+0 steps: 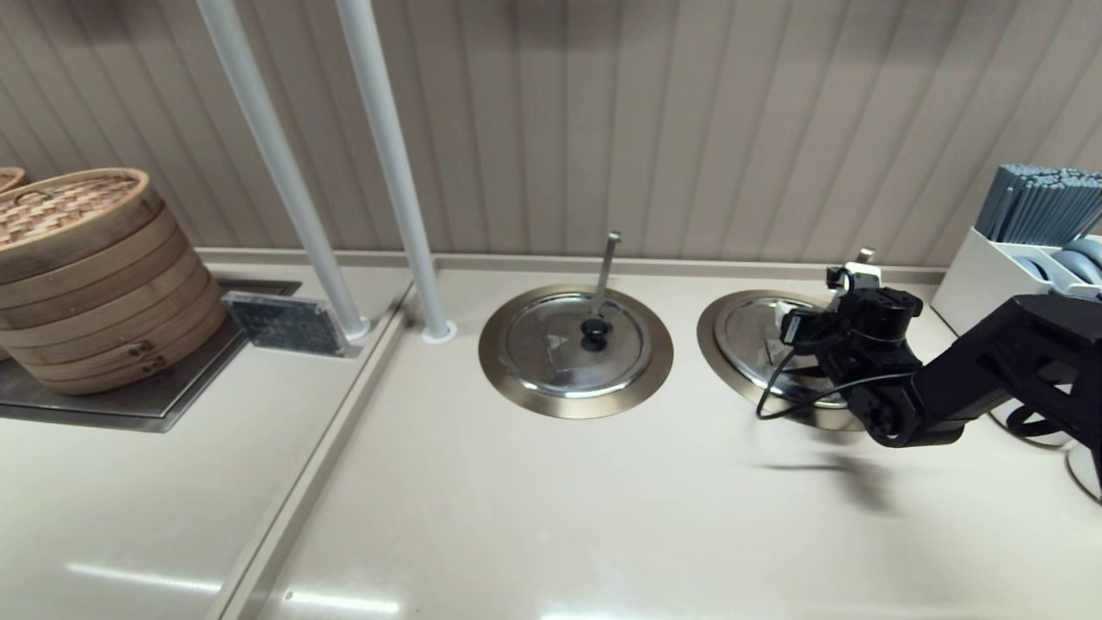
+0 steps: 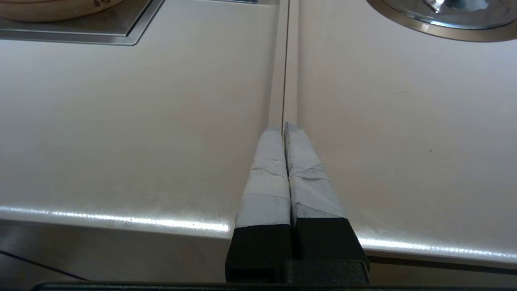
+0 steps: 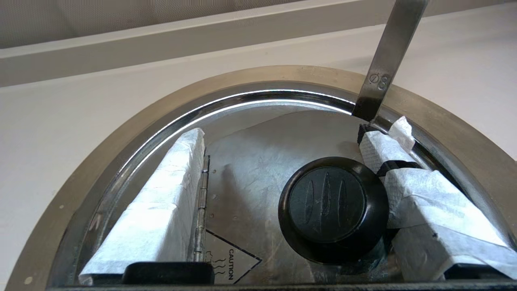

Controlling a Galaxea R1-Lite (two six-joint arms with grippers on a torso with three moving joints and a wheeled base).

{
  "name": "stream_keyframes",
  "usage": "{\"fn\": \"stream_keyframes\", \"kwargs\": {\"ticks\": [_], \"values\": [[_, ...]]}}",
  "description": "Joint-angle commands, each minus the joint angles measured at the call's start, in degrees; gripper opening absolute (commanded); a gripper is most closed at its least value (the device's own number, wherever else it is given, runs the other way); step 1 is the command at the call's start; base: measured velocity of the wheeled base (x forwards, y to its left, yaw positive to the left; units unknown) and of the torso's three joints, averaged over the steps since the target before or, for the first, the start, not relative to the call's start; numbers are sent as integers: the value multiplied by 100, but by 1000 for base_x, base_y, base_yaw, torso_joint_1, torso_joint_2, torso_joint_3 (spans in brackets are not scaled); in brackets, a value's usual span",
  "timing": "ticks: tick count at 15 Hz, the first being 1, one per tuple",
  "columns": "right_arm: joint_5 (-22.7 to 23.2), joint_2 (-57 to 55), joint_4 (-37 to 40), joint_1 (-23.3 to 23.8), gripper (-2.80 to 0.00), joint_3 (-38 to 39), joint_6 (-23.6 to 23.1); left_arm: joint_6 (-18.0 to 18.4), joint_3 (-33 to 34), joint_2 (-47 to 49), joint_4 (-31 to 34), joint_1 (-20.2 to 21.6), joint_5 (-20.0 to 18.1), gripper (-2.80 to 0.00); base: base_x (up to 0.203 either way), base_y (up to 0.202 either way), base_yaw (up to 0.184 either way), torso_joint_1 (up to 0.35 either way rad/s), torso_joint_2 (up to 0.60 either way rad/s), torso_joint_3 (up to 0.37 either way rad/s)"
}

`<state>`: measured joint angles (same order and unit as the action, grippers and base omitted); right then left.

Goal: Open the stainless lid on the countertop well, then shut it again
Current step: Open the lid

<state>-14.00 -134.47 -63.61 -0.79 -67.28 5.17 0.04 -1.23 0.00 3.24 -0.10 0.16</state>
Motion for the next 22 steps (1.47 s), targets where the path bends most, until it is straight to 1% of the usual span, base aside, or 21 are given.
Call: {"fn": "stream_keyframes", "kwargs": {"ticks": [1, 6, 8, 10, 12, 18, 22], "values": [[-56, 88, -38, -25, 0, 4, -7, -4, 0, 0, 1, 1, 2, -280, 0, 0, 0, 0, 0, 0], [-87, 183, -29, -101, 0, 48, -36, -4, 0, 0, 1, 1, 2, -280, 0, 0, 0, 0, 0, 0], [-243, 196, -29, -245, 0, 75, -74, -4, 0, 0, 1, 1, 2, -280, 0, 0, 0, 0, 0, 0], [-301, 221, -46, -384, 0, 83, -240, -4, 0, 0, 1, 1, 2, -280, 0, 0, 0, 0, 0, 0], [-440, 152, -54, -543, 0, 81, -271, -4, 0, 0, 1, 1, 2, -280, 0, 0, 0, 0, 0, 0], [-514, 201, -98, -774, 0, 92, -315, -4, 0, 0, 1, 1, 2, -280, 0, 0, 0, 0, 0, 0], [-525, 228, -145, -1073, 0, 140, -323, -4, 0, 0, 1, 1, 2, -280, 0, 0, 0, 0, 0, 0]]}}
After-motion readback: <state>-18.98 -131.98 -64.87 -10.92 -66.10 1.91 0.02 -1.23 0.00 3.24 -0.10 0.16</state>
